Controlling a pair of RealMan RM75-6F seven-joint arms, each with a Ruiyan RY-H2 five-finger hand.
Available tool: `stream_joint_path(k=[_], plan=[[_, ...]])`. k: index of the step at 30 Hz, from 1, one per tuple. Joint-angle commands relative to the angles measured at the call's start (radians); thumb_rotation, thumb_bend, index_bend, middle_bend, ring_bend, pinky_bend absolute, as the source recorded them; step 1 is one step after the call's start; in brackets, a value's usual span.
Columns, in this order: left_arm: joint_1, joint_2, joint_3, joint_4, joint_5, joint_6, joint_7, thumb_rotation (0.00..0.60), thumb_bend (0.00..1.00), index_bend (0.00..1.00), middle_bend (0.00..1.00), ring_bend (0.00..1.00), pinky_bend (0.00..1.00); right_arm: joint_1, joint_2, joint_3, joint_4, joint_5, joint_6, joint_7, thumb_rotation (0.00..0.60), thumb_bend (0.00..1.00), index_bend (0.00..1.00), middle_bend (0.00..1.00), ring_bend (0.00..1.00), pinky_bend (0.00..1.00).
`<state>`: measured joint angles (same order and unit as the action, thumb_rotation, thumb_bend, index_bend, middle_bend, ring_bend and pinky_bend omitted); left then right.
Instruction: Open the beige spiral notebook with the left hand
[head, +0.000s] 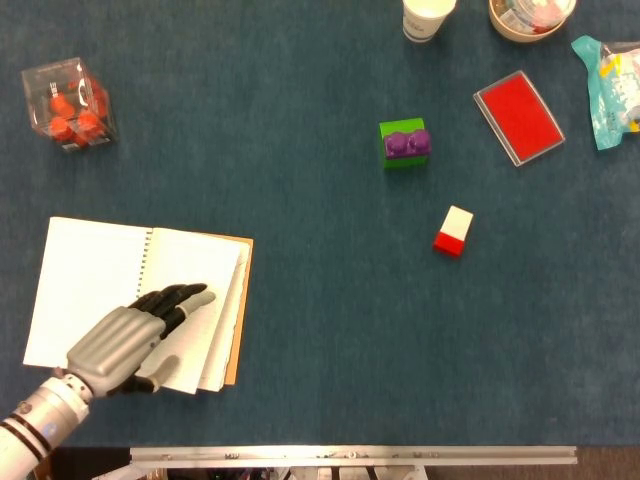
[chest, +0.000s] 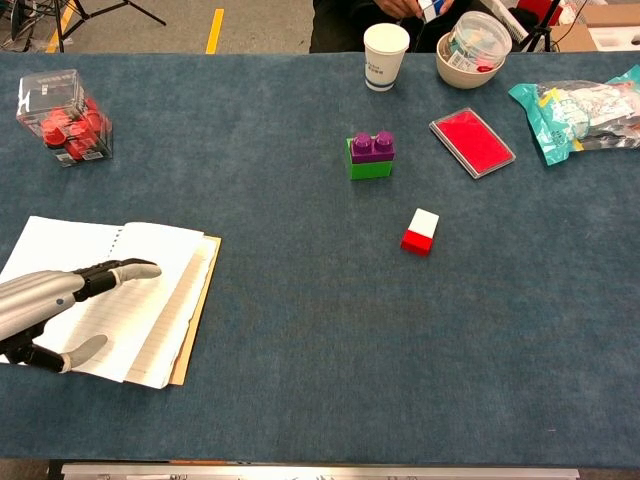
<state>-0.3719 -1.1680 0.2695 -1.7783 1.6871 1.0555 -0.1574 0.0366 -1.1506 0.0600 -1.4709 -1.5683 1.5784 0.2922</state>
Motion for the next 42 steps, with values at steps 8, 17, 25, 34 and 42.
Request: stream_joint_path(k=[8,17,25,34,42], plan=[[0.015,-0.09,-0.025,0.024,-0.081,-0.054,0.053,0.6,0.48,0.0,0.02,0.0,0.11,-0.005,-0.001,-0.001,0.011,0.003,0.003,0.013,0.6,0.4,0.31,0.3,0.21,0.29],[0.023,-0.133,-0.033,0.024,-0.077,-0.05,0.068,0.6,0.48,0.0,0.02,0.0,0.11,-0.004,-0.002,-0.001,0.017,0.002,0.003,0.02,0.6,0.4,0.31,0.3,0.21,0.29],[0.007,-0.106,-0.028,-0.073,-0.004,-0.02,0.081,0.6,0.48,0.0,0.02,0.0,0.11,-0.004,-0.005,0.0,0.022,0.003,0.002,0.025,0.6,0.39,0.31,0.3,0.21,0.29],[-0.017,-0.063,-0.051,-0.147,0.017,0.0,0.088,0.6,0.48,0.0,0.02,0.0,0.11,-0.004,-0.007,-0.002,0.032,0.002,0.0,0.035,0.6,0.39,0.31,0.3,0.21,0.29],[-0.006,0.012,-0.078,-0.079,-0.009,0.054,0.142,0.6,0.48,0.0,0.03,0.0,0.11,0.0,-0.007,-0.003,0.032,0.001,-0.006,0.036,0.6,0.4,0.31,0.3,0.21,0.29]])
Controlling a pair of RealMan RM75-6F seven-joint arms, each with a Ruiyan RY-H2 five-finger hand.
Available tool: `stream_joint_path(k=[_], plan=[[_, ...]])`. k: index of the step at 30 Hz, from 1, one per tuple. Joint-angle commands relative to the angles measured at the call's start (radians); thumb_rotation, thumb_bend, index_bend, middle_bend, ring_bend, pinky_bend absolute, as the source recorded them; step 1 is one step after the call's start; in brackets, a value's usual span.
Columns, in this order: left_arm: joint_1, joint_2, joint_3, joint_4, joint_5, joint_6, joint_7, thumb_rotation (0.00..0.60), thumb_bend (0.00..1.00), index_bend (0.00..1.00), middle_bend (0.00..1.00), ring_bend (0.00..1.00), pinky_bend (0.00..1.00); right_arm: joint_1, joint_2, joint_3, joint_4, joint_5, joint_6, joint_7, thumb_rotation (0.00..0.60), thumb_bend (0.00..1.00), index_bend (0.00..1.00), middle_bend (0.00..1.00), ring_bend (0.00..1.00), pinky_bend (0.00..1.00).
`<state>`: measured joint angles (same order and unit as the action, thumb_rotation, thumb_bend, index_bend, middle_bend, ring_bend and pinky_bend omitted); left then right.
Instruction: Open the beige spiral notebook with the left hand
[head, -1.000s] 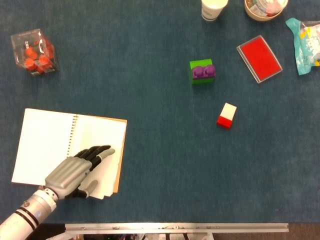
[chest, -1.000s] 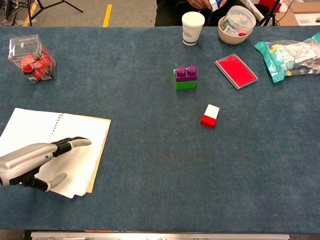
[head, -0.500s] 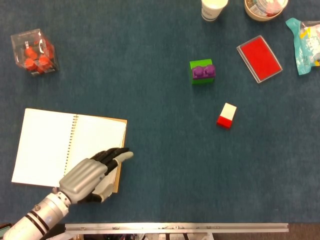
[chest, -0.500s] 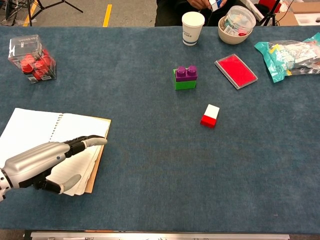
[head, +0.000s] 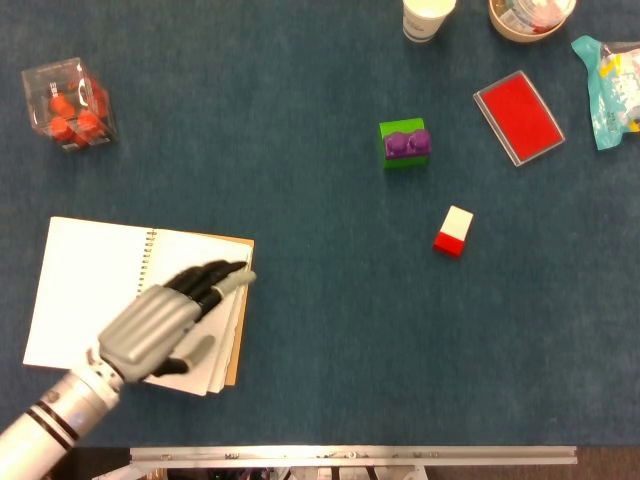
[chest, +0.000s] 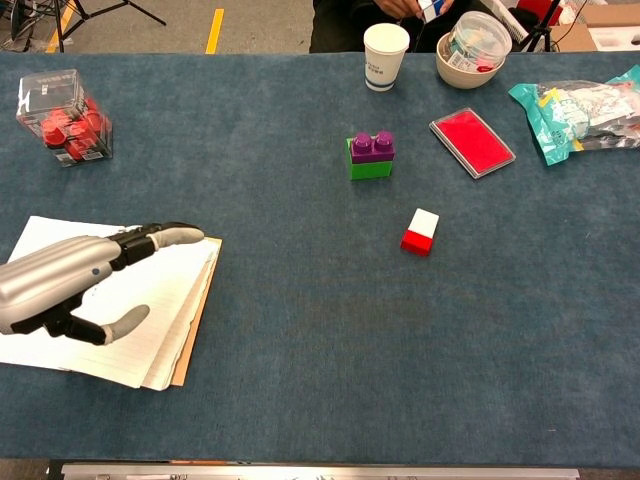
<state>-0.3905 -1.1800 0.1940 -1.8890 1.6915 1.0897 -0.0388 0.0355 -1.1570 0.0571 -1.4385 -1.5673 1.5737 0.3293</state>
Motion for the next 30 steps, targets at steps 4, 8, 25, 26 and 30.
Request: stream_joint_path(k=[4,8,25,26,30], plan=[[0.038,0.06,0.04,0.073,-0.032,0.009,0.019,0.6,0.48,0.0,0.03,0.0,0.11,0.003,0.0,-0.001,-0.003,0.0,-0.006,-0.007,0.6,0.4,0.31,0.3,0.21,0.29],[0.067,0.071,0.088,0.099,-0.017,0.005,0.008,0.6,0.48,0.0,0.03,0.0,0.11,0.006,0.001,-0.001,-0.011,-0.003,-0.008,-0.019,0.6,0.39,0.31,0.3,0.21,0.29],[0.087,0.033,0.156,0.144,0.04,-0.055,-0.02,0.6,0.48,0.0,0.03,0.0,0.11,0.008,0.01,-0.004,-0.037,-0.011,-0.005,-0.041,0.6,0.4,0.31,0.3,0.21,0.29],[0.088,0.028,0.155,0.147,0.037,-0.06,-0.021,0.6,0.48,0.0,0.03,0.0,0.11,0.008,0.011,-0.004,-0.037,-0.01,-0.004,-0.04,0.6,0.39,0.31,0.3,0.21,0.29],[0.085,0.019,0.154,0.149,0.033,-0.07,-0.034,0.6,0.48,0.0,0.03,0.0,0.11,0.007,0.013,-0.003,-0.038,-0.01,-0.002,-0.04,0.6,0.4,0.31,0.3,0.21,0.29]])
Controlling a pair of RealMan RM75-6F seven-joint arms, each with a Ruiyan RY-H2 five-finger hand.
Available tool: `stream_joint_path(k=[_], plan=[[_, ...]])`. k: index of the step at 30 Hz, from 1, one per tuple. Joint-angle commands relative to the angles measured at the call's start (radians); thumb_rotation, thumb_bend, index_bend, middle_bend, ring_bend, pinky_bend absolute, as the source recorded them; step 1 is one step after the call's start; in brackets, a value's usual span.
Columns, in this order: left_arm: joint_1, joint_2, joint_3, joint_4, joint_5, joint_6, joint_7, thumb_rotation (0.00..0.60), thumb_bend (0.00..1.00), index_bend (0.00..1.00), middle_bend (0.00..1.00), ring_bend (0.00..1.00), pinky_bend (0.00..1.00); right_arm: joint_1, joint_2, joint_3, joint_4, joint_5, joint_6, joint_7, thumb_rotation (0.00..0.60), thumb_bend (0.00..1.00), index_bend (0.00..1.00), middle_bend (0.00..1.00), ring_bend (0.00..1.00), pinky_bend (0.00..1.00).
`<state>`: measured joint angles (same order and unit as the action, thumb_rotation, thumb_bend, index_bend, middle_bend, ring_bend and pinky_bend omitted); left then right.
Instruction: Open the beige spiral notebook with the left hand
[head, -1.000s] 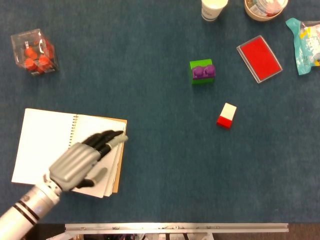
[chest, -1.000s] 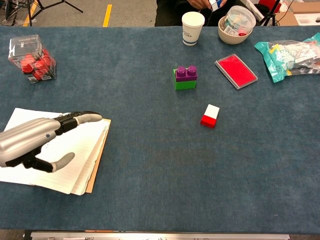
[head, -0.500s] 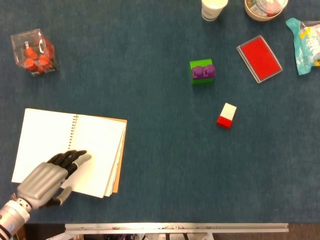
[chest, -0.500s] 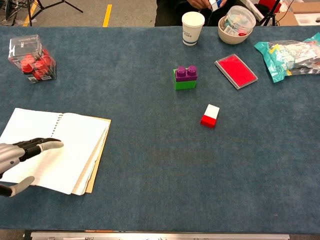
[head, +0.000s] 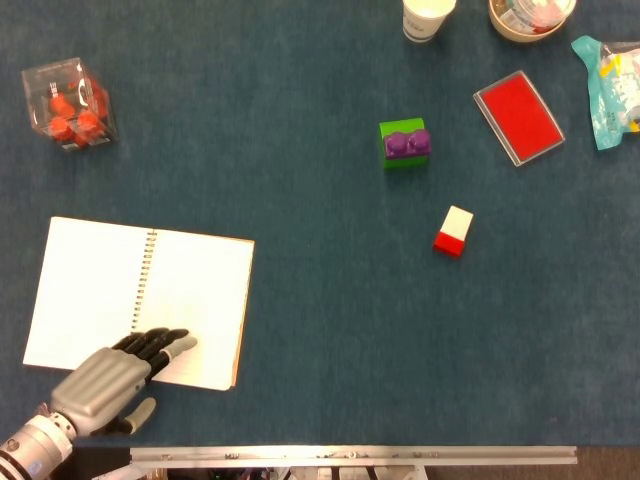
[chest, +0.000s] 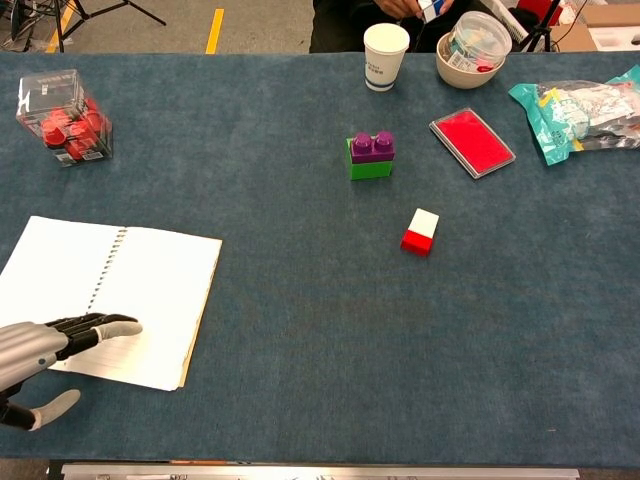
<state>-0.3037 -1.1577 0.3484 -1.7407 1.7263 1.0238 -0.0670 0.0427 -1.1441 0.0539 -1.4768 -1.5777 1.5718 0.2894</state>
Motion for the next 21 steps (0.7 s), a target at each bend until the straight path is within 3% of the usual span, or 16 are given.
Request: stream_joint_path(k=[1,6,12,21], plan=[[-0.003,-0.006,-0.002,0.0,-0.002,-0.006,-0.009,0.6,0.48,0.0,0.03,0.0,0.11,-0.001,0.0,0.0,0.0,0.0,0.001,0.001,0.6,0.4,0.31,0.3,0.21,0.29],[-0.013,-0.001,-0.004,-0.011,0.008,-0.009,-0.014,0.6,0.48,0.0,0.03,0.0,0.11,-0.003,0.001,0.0,0.001,0.0,0.004,0.002,0.6,0.4,0.31,0.3,0.21,0.29],[-0.02,0.059,-0.041,-0.057,0.016,0.069,-0.038,0.6,0.48,0.0,0.03,0.0,0.11,-0.004,0.005,0.0,0.0,0.001,0.008,0.005,0.6,0.4,0.31,0.3,0.21,0.29],[0.0,0.098,-0.163,-0.032,-0.086,0.197,-0.053,0.6,0.48,0.0,0.03,0.0,0.11,0.009,0.028,-0.001,-0.015,0.002,-0.02,-0.021,0.6,0.4,0.31,0.3,0.21,0.29]])
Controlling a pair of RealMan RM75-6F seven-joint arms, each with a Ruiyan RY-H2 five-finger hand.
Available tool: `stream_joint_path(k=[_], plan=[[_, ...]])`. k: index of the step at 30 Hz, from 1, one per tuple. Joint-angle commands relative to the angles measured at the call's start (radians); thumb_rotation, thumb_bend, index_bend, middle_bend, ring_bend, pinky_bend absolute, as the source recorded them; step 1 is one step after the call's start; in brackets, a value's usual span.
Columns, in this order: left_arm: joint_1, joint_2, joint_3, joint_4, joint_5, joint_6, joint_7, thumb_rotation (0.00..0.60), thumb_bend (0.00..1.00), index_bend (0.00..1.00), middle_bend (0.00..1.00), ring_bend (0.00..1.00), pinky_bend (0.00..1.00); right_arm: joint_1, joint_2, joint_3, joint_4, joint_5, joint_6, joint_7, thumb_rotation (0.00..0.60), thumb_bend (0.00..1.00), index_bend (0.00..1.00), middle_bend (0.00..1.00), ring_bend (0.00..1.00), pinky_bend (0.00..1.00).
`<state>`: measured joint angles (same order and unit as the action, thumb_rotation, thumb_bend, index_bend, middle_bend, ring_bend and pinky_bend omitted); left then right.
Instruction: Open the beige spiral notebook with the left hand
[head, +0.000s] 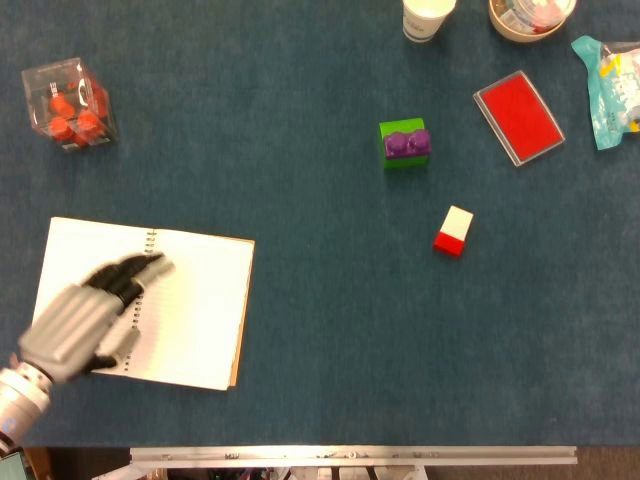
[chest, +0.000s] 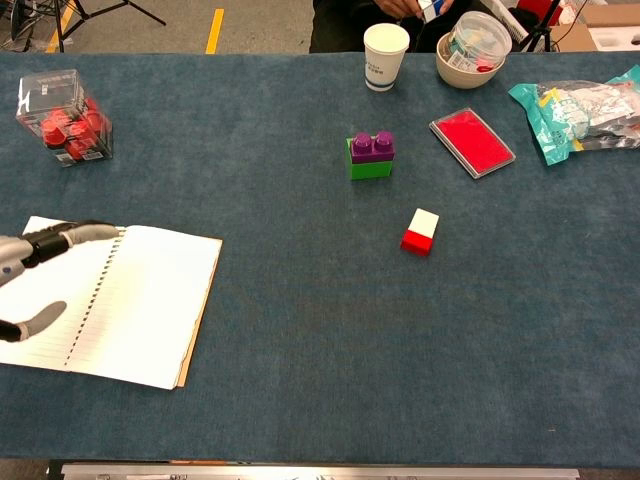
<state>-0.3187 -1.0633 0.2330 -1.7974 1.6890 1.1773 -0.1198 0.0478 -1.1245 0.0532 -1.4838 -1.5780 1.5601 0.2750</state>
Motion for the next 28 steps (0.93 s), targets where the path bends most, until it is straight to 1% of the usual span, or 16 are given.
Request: stream_joint_path(k=[1,5,8,11,17,22,28], plan=[[0.022,0.0,-0.062,0.036,-0.066,0.061,0.005,0.6,0.48,0.0,0.03,0.0,0.11,0.005,0.014,0.0,-0.013,0.004,-0.012,-0.012,0.6,0.4,0.31,0.3,0.21,0.29],[0.07,-0.026,-0.121,0.086,-0.14,0.152,0.04,0.6,0.48,0.0,0.03,0.0,0.11,0.008,0.036,0.0,-0.039,0.011,-0.024,-0.04,0.6,0.4,0.31,0.3,0.21,0.29],[0.112,-0.055,-0.15,0.131,-0.173,0.222,0.066,0.6,0.48,0.0,0.03,0.0,0.11,0.009,0.046,0.001,-0.058,0.02,-0.032,-0.06,0.6,0.39,0.31,0.3,0.21,0.29],[0.154,-0.084,-0.166,0.167,-0.202,0.276,0.073,0.6,0.48,0.0,0.03,0.0,0.11,0.01,0.055,0.0,-0.076,0.03,-0.045,-0.079,0.6,0.39,0.31,0.3,0.21,0.29],[0.216,-0.101,-0.166,0.2,-0.211,0.34,0.072,0.6,0.48,0.0,0.03,0.0,0.11,0.012,0.061,0.0,-0.1,0.037,-0.054,-0.104,0.6,0.39,0.31,0.3,0.21,0.29],[0.234,-0.09,-0.162,0.19,-0.19,0.352,0.068,0.6,0.48,0.0,0.03,0.0,0.11,0.018,0.06,-0.002,-0.107,0.04,-0.07,-0.113,0.6,0.39,0.31,0.3,0.21,0.29],[0.242,-0.089,-0.172,0.179,-0.176,0.359,0.077,0.6,0.48,0.0,0.03,0.0,0.11,0.024,0.059,-0.002,-0.114,0.035,-0.074,-0.121,0.6,0.4,0.31,0.3,0.21,0.29]])
